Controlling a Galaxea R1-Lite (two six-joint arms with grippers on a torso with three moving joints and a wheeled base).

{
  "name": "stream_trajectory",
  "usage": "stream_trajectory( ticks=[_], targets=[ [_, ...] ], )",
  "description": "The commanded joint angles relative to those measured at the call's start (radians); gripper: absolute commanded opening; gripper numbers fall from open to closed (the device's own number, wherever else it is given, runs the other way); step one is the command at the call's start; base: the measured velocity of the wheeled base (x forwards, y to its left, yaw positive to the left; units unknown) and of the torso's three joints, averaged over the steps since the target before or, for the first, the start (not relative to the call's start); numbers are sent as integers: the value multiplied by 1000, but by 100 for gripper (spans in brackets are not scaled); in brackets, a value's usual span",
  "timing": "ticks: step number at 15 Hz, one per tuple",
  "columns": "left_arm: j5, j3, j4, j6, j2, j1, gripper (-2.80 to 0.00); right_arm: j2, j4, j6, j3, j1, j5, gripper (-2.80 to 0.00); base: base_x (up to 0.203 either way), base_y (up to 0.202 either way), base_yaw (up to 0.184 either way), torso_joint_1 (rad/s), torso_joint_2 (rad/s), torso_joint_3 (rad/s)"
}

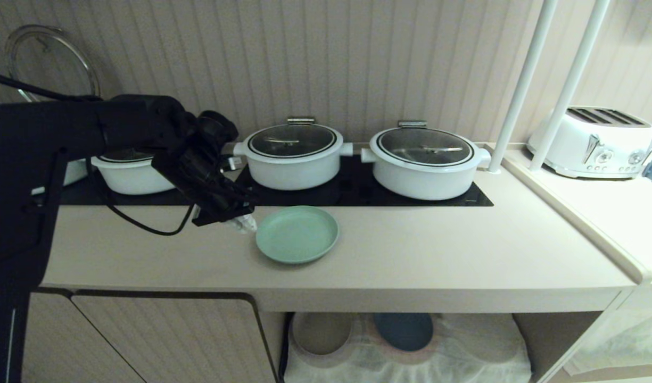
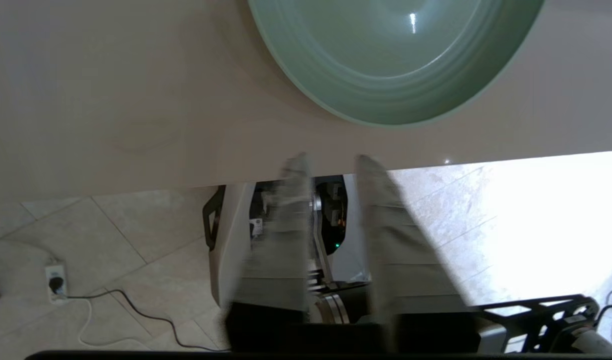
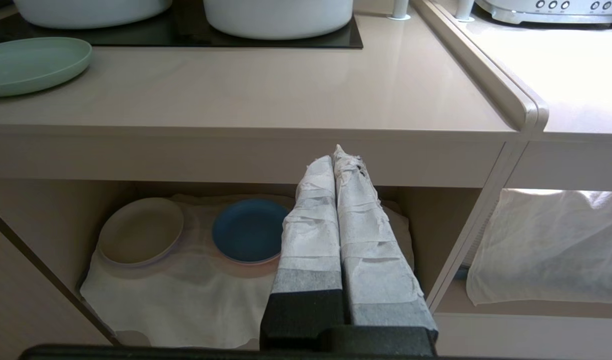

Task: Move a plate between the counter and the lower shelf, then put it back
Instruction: Pick up the plate

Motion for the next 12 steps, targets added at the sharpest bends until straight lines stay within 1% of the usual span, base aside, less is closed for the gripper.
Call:
stream_trajectory(
  ticks=[1,2,5,8,10,12],
  targets=[
    [1,0,4,-11,2,0,0,0,0,1,0,0,0,-280,0,0,0,0,0,0],
    [2,0,-6,-11,2,1,0,0,1,-1,0,0,0,-280,0,0,0,0,0,0],
    [20,0,-106,-29,14,1,0,0,0,-1,0,0,0,-280,0,0,0,0,0,0],
    [74,0,-217,-31,64,0,0,0,0,0,0,0,0,-280,0,0,0,0,0,0],
    [94,0,-236,-29,100,2,0,0,0,-1,0,0,0,-280,0,0,0,0,0,0],
    [97,0,-238,-28,124,7,0,0,0,-1,0,0,0,-280,0,0,0,0,0,0]
  ],
)
